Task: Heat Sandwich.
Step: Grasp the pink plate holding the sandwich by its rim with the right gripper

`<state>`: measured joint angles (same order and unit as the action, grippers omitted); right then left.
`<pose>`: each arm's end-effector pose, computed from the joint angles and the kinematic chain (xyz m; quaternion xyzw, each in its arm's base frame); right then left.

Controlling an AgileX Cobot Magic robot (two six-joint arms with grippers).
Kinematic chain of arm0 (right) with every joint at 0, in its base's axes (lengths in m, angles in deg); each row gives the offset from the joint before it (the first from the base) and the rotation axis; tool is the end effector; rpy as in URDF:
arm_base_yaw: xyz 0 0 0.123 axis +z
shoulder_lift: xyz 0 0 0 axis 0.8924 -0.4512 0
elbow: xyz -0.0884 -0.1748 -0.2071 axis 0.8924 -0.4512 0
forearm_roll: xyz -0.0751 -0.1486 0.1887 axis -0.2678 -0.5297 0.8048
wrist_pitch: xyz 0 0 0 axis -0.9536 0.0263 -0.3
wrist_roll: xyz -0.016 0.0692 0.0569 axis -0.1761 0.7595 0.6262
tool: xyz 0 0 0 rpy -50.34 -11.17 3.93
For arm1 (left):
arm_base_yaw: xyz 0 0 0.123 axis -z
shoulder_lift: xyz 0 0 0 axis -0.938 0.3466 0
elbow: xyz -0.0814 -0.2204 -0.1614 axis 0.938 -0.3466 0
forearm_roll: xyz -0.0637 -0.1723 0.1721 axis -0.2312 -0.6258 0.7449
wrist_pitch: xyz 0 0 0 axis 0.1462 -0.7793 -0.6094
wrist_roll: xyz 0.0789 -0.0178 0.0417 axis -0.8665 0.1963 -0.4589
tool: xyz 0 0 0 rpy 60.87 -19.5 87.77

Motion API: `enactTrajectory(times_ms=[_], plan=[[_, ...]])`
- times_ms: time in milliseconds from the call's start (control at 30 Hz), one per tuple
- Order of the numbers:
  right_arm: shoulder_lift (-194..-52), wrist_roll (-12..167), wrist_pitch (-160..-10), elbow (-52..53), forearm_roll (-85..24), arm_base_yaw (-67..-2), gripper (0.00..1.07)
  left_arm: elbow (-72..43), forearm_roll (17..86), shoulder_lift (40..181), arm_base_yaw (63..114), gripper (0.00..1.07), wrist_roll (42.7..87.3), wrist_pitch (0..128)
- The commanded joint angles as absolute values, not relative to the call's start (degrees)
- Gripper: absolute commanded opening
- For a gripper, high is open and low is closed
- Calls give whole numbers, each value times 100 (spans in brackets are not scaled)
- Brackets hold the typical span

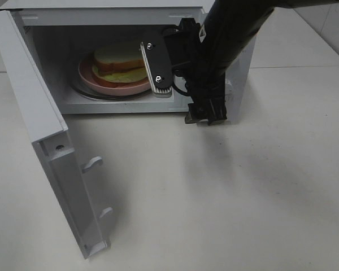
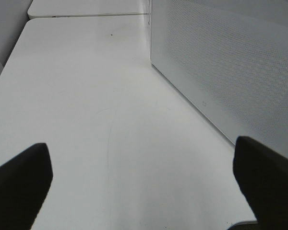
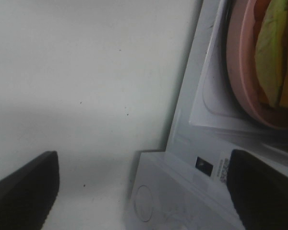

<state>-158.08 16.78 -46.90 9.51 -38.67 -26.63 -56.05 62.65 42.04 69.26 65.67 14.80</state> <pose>0.3217 0.2292 0.2384 -0.7688 0.5693 -0.1248 0.2631 -0.0047 -0.0046 0.2781 0.0204 0.8480 -0.0126 0.5295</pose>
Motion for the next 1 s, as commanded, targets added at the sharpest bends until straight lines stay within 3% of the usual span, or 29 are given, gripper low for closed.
enactTrajectory(times_ms=[33, 1000], plan=[[-15997, 1695, -4827, 1180, -3873, -2611, 89, -5622, 6253, 4095, 6903, 97, 6561, 1531], [-17940, 1718, -5131, 3197, -3718, -2508, 86, -5622, 6253, 4095, 6903, 97, 6561, 1531]])
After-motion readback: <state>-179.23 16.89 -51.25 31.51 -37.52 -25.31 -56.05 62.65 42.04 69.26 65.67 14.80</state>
